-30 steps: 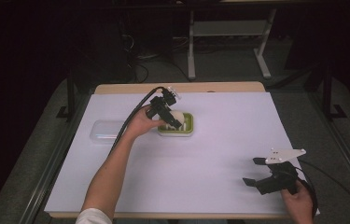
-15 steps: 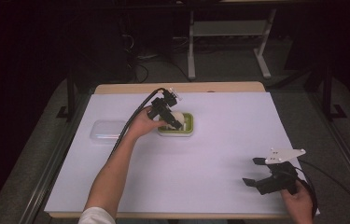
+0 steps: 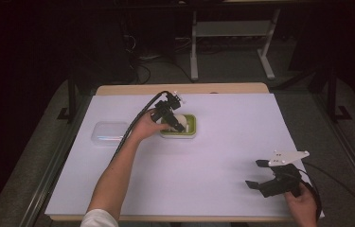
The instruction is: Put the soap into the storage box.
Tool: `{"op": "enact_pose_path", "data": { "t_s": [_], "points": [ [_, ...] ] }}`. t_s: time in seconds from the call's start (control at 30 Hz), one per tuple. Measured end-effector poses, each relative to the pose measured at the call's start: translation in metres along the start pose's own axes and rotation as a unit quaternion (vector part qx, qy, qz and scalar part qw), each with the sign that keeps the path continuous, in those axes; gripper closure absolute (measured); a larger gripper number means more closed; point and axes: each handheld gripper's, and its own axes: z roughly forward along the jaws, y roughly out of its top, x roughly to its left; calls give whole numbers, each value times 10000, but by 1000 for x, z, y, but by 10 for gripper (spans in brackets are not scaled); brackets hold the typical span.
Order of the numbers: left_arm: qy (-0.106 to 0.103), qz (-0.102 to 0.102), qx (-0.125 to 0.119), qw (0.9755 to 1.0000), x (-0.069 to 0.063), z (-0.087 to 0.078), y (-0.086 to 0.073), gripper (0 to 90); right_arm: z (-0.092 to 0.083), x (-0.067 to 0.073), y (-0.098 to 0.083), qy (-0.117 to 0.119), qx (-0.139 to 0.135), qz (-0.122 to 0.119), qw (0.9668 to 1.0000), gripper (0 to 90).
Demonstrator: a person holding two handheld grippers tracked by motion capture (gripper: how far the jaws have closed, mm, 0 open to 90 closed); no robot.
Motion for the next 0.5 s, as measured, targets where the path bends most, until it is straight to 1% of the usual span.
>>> {"op": "enact_pose_path", "data": {
  "t_s": [0.5],
  "points": [
    [25, -100, 24, 9999, 2, 1, 0, 243, 1, 0, 0, 6, 8, -4, 10000, 136]
  ]
}}
